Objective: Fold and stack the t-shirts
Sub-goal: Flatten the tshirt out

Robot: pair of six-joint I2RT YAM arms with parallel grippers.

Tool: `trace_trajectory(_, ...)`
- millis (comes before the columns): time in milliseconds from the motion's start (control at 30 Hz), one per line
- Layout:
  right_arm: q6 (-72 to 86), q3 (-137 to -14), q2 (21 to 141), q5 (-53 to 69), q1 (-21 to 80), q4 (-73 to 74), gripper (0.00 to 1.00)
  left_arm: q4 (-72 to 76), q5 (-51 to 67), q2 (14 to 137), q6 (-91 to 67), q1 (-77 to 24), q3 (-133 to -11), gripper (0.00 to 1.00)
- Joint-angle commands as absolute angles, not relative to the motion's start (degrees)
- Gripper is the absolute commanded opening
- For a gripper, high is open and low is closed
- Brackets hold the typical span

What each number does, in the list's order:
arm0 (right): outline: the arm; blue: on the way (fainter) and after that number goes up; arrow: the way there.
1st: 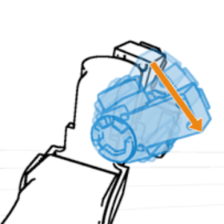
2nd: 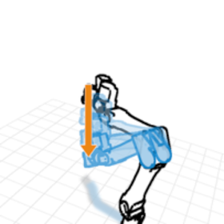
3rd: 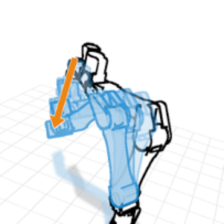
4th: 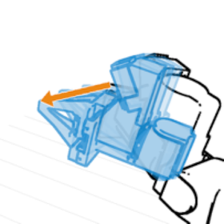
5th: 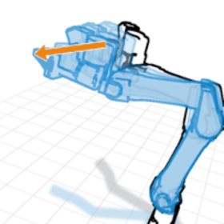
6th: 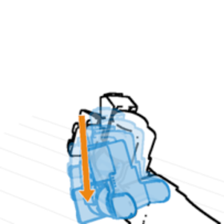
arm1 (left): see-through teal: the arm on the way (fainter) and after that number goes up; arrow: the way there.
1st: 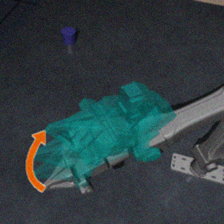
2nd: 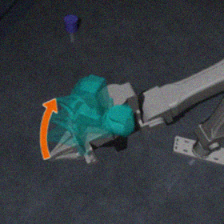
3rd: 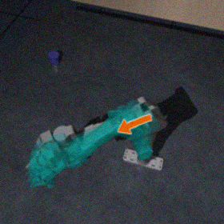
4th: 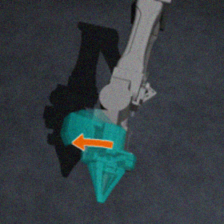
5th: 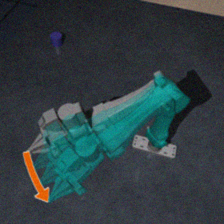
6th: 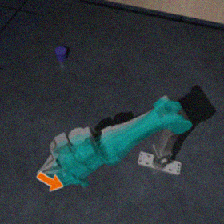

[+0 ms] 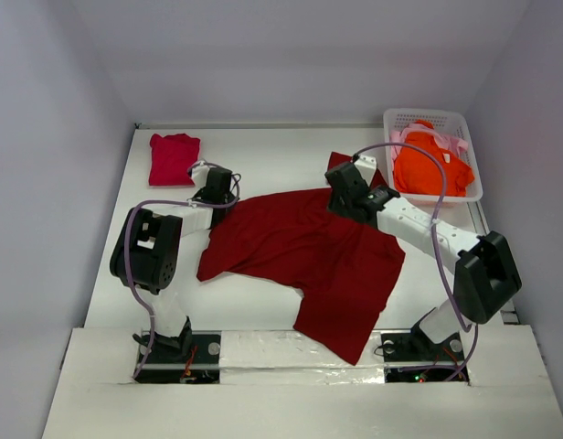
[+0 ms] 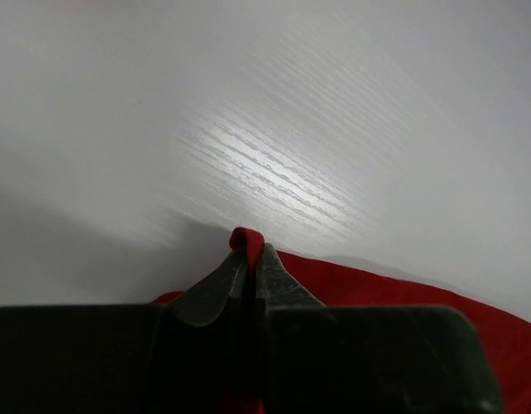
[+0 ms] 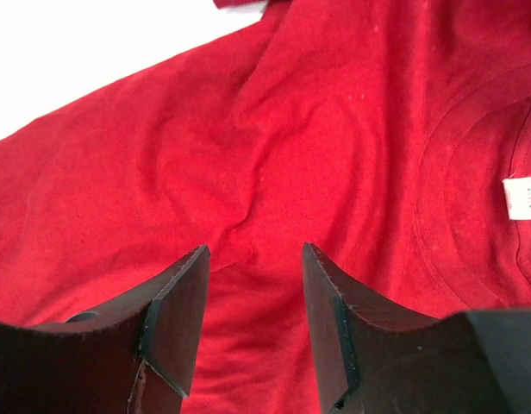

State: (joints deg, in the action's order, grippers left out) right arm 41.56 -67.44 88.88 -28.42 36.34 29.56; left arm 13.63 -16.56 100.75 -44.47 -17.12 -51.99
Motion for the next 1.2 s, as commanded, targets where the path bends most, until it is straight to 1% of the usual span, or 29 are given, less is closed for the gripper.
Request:
trace_trajectory(0, 41.6, -70.0, 87.3, -32.4, 36.0, 29.5, 0.53, 16.6, -15.7, 99.9, -44.8, -16.7, -51.5, 0.0)
trace_trajectory(100, 43.4, -70.3, 88.6, -35.1, 34.5, 31.6, 0.53, 16.6, -15.7, 99.6, -44.7, -16.7, -51.6, 0.0)
trace_trajectory(233, 43.5, -71.9, 91.6, -35.0, 29.8, 33.1, 0.52, 16.2, -17.0, 97.9, -44.0, -16.7, -51.2, 0.0)
trace_trajectory(333, 41.4, -73.5, 93.9, -33.1, 27.9, 31.7, 0.51, 16.1, -17.7, 96.8, -43.9, -16.7, -50.7, 0.0)
trace_trajectory(467, 38.0, -78.6, 98.0, -30.2, 26.0, 31.1, 0.5, 15.7, -17.8, 95.3, -43.8, -16.7, -50.4, 0.0)
trace_trajectory(667, 31.4, -89.1, 104.7, -25.7, 25.0, 30.9, 0.46, 15.3, -19.0, 92.3, -43.2, -16.7, -49.5, 0.0)
trace_trajectory(833, 28.7, -97.6, 110.1, -22.0, 22.2, 32.2, 0.45, 15.0, -19.5, 90.7, -42.9, -16.7, -49.0, 0.0)
trace_trajectory(967, 27.5, -101.1, 113.7, -17.6, 20.5, 32.4, 0.45, 15.2, -19.7, 90.3, -42.7, -16.7, -48.7, 0.0)
trace_trajectory(1167, 25.8, -102.7, 116.1, -15.7, 18.2, 32.2, 0.46, 15.2, -20.0, 89.5, -42.5, -16.7, -48.5, 0.0)
